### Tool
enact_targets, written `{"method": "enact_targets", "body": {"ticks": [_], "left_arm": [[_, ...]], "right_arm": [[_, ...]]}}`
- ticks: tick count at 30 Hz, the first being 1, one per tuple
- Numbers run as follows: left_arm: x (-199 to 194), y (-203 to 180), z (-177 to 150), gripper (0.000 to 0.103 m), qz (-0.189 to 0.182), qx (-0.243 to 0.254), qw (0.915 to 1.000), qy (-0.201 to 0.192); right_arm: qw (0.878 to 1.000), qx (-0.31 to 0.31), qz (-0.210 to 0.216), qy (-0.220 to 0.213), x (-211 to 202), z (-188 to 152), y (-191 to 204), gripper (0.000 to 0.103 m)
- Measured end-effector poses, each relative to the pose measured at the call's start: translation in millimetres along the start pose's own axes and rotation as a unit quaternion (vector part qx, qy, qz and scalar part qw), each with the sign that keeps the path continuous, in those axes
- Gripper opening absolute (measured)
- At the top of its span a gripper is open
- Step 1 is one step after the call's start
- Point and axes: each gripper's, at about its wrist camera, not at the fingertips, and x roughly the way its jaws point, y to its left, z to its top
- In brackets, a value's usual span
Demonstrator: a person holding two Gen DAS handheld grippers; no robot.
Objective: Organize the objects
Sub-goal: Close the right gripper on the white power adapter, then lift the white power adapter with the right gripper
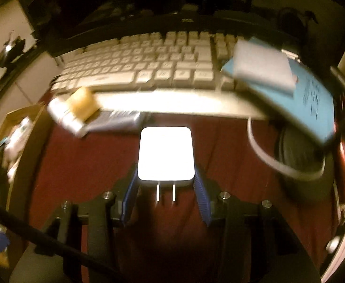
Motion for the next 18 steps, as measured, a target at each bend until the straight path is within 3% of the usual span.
{"method": "enact_targets", "body": {"ticks": [9,11,18], "left_arm": [[24,-7,31,0.057,0.027,-0.015,0.9990,0.032],[34,-14,42,0.056,0.052,-0.006,0.9979,0.038],[76,-45,89,0.057,0.064,0.048,0.9965,0.023]], "right_arm": [[0.999,0.000,0.040,-0.019,-38,-54,6,0.043],[0.998,0.007,0.053,-0.022,-43,-59,0,0.043],[0.996,0.002,0.075,-0.040,-55,-70,-12,0.044]]}}
